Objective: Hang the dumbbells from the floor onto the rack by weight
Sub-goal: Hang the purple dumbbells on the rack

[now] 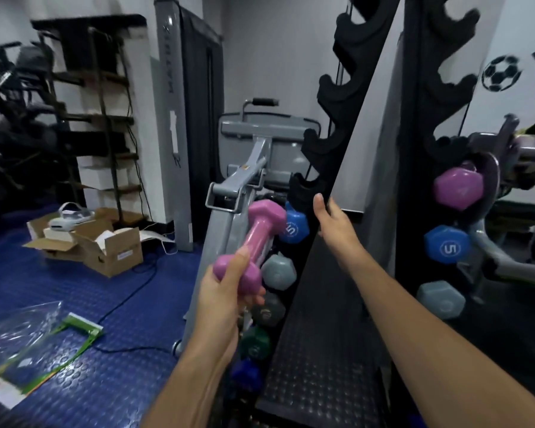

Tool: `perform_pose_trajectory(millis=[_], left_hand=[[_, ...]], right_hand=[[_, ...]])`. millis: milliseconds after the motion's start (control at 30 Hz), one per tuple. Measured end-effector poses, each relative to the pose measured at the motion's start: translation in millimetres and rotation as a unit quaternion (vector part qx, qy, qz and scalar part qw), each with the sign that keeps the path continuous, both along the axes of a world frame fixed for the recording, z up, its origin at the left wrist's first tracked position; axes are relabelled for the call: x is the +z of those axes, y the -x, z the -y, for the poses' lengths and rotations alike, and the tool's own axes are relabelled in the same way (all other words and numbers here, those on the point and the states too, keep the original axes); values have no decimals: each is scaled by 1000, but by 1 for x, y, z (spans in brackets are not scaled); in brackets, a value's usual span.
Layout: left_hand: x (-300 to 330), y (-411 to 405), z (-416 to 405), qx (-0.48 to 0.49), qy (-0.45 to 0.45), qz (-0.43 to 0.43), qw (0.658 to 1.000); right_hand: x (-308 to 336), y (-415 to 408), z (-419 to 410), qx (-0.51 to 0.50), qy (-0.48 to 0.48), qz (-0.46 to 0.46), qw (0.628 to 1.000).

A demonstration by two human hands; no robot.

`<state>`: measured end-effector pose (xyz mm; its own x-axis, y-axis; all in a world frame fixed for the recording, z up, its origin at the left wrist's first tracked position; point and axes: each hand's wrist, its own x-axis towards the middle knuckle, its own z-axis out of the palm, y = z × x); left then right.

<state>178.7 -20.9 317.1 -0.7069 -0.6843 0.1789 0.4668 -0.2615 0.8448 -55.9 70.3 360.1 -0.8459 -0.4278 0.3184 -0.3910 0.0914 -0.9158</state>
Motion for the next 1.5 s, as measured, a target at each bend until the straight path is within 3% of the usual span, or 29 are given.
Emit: perform_pose_trajectory(millis=[133, 267, 433, 733, 900, 1133, 1300, 1433, 1500], left_hand=[[57, 30, 6, 50, 81, 7, 995], [96, 82, 23, 124, 111, 68, 984], [126, 130, 23, 210, 215, 156, 941], [129, 166, 12, 234, 338, 212, 886], [134, 172, 13, 244, 312, 228, 890], [137, 187, 8, 248, 377, 246, 858], [123, 195, 12, 235, 511, 208, 801], [116, 199, 26, 229, 558, 181, 777], [116, 201, 29, 209, 525, 169, 808]], right_hand=[[4, -6, -2, 0, 7, 10, 1000], [8, -13, -4, 7, 18, 18, 1000], [6, -13, -1, 7, 15, 17, 1000], [-3, 2, -4, 16, -14, -1, 1000], [-4, -1, -5, 14, -8, -2, 1000], [-3, 0, -10, 31, -7, 3, 999], [-5, 2, -12, 30, -1, -6, 1000], [-5, 4, -12, 30, 25, -7, 999], [-6, 5, -9, 29, 36, -1, 999]])
